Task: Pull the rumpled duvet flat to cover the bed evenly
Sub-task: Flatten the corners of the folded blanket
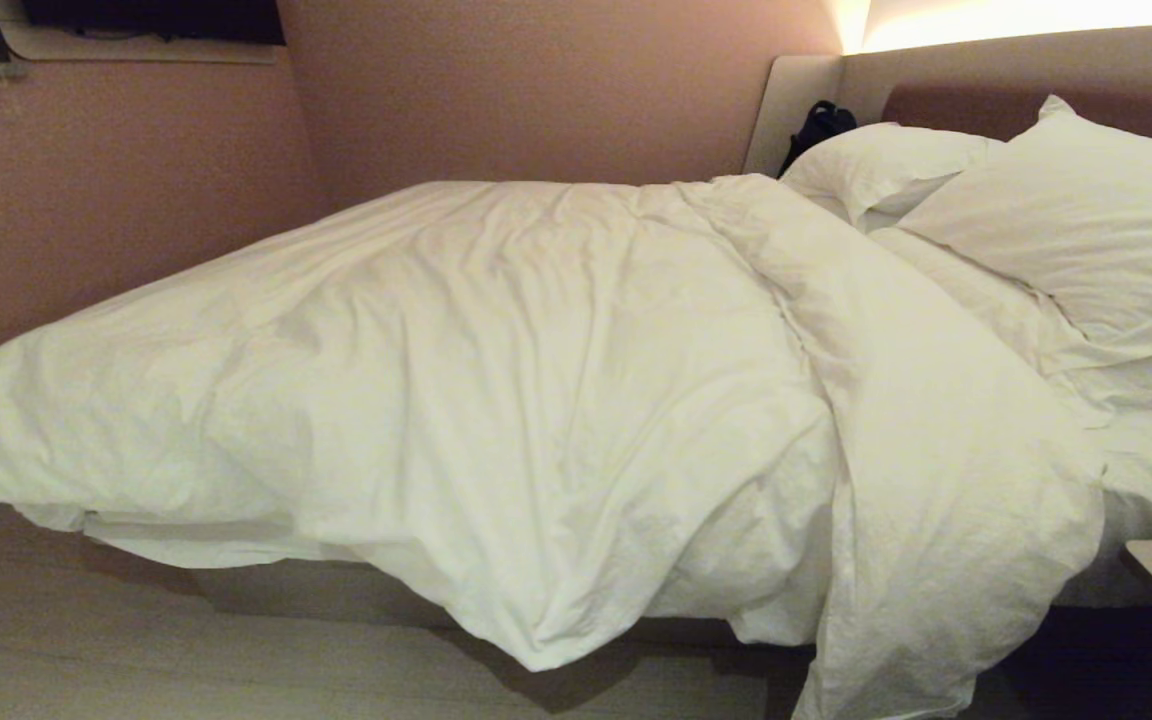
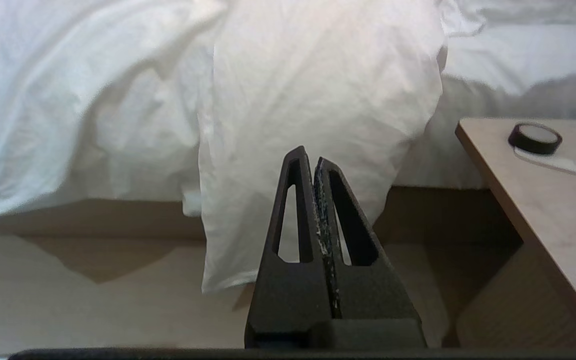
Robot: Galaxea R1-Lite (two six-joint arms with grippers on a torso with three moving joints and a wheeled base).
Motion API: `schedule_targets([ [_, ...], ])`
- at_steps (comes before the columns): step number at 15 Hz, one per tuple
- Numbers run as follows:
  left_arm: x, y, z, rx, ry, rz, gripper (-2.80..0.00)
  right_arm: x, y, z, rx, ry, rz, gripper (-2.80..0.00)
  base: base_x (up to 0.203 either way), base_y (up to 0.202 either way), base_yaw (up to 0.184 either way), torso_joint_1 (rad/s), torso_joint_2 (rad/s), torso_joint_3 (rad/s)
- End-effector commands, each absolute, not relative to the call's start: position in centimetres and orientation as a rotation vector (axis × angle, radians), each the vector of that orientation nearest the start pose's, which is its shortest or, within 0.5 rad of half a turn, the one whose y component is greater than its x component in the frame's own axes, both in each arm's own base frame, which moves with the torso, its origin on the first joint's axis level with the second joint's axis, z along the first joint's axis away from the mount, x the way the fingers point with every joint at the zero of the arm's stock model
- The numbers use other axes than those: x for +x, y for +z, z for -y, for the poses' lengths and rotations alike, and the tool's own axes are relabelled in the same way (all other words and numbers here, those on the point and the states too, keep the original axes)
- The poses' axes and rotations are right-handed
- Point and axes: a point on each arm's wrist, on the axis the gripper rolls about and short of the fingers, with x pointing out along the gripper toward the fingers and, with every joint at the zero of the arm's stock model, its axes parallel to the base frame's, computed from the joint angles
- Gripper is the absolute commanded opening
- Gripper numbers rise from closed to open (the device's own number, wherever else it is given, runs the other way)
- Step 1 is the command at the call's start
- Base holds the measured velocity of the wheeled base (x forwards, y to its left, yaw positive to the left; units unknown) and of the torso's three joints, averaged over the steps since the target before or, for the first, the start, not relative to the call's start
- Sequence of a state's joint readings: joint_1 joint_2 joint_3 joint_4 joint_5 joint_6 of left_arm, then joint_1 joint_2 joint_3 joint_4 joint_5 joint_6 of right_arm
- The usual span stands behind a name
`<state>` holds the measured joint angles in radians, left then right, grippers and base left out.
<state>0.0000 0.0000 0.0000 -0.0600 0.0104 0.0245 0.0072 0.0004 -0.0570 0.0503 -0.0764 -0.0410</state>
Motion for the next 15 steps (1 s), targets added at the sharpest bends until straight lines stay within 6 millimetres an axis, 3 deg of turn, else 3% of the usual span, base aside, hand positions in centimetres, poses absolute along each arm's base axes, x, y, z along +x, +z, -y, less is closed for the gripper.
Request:
schedule_targets([
  [1, -2.3, 8.2, 0.0, 0.024, 0.011, 0.061, -2.8, -2.7, 8.7, 0.2, -0.037, -0.068, 0.025, -2.8, 0.0, 0.0, 0.0, 0.0, 0.0, 0.0],
  [7, -2.3, 8.2, 0.0, 0.024, 0.01, 0.061, -2.8, -2.4, 7.6, 0.0, -0.008, -0.006, -0.014, -2.8, 0.0, 0.0, 0.0, 0.0, 0.0, 0.0],
  [15, -2.3, 8.2, 0.0, 0.024, 0.011, 0.061, -2.8, -2.4, 7.6, 0.0, -0.005, -0.003, -0.012, -2.8, 0.0, 0.0, 0.0, 0.0, 0.0, 0.0],
])
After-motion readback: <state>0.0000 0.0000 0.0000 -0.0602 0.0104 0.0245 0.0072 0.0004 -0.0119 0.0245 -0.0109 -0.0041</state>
